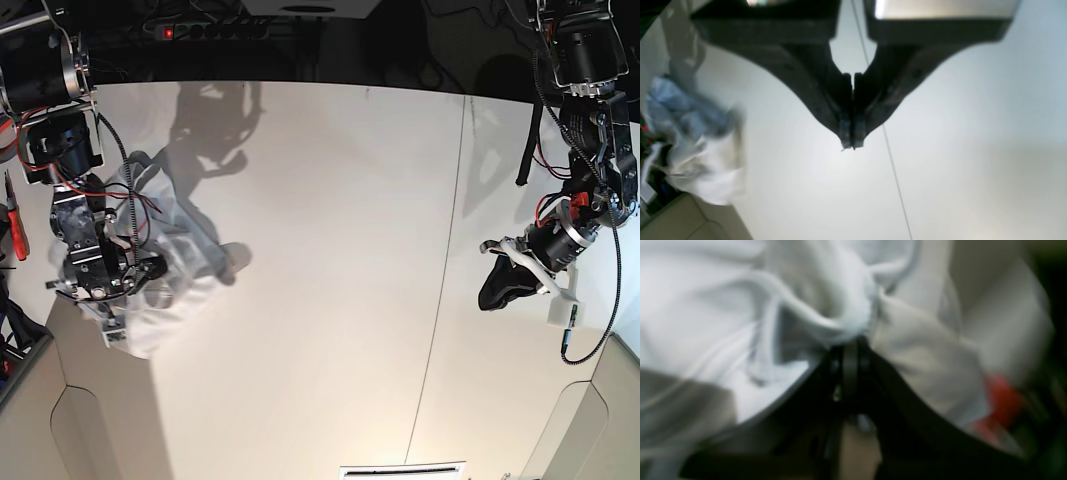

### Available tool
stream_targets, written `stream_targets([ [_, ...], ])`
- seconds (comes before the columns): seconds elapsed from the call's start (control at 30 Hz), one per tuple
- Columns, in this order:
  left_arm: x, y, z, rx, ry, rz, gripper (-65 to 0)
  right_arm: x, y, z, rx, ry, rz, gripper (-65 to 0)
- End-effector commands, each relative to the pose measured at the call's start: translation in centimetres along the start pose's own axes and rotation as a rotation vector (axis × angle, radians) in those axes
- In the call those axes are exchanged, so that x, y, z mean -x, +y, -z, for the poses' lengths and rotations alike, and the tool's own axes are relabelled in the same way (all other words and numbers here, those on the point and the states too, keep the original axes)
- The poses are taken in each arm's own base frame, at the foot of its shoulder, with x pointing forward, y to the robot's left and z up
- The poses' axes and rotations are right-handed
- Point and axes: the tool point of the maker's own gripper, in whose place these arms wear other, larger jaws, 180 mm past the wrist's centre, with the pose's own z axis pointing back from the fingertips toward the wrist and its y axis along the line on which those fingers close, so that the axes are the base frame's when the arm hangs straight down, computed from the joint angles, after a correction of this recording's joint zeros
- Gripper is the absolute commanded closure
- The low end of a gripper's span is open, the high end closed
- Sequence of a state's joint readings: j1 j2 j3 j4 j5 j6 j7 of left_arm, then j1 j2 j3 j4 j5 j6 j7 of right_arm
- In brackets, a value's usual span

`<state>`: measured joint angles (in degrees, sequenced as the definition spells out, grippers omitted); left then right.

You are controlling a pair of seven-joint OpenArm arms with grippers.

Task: Layout the t-shirt on the table in an organized manner, then fold the t-shirt properly
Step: 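Drag the folded shirt bundle with the right gripper toward the table edge, then press and tuck the shirt bundle with the right gripper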

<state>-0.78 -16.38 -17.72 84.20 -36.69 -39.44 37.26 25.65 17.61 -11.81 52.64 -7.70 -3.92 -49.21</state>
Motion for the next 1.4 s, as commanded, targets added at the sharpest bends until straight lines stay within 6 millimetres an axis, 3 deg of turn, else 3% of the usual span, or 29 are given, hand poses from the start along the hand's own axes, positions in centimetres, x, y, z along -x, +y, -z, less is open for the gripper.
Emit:
stream_targets([
  [0.0,-2.1,-0.2,-0.1,0.015,-0.062,0.018,0.0,1.9,-1.3,0.1,0.028,0.101,0.014,0.0],
  [0.13,-2.1,-0.2,-0.1,0.016,-0.063,0.017,0.0,5.1,-1.6,0.1,0.069,0.225,0.056,0.0],
  [0.3,-2.3,-0.3,-0.1,0.023,-0.073,0.008,0.0,6.8,1.7,0.4,0.01,0.229,0.092,0.0],
  [0.57,-2.5,-0.4,-0.1,0.032,-0.085,-0.005,0.0,3.3,6.8,-1.1,-0.089,0.142,0.13,0.0],
  [0.8,-2.5,-0.4,-0.1,0.032,-0.085,-0.005,0.0,-0.3,8.7,-2.9,-0.085,0.096,0.235,0.0],
  [0.9,-2.5,-0.4,-0.1,0.032,-0.084,-0.005,0.0,-1.4,7.8,-3.1,-0.021,0.051,0.266,0.0],
  [1.17,-2.5,-0.5,-0.1,0.032,-0.085,-0.005,0.0,-2.6,1.8,-3.6,0.208,-0.027,0.354,0.0],
  [1.27,-2.5,-0.5,-0.1,0.032,-0.084,-0.005,0.0,-4.5,0.0,-5.5,0.249,-0.125,0.391,0.0],
  [1.37,-2.5,-0.4,-0.1,0.032,-0.084,-0.005,0.0,-7.1,-1.2,-9.0,0.244,-0.274,0.409,0.0],
])
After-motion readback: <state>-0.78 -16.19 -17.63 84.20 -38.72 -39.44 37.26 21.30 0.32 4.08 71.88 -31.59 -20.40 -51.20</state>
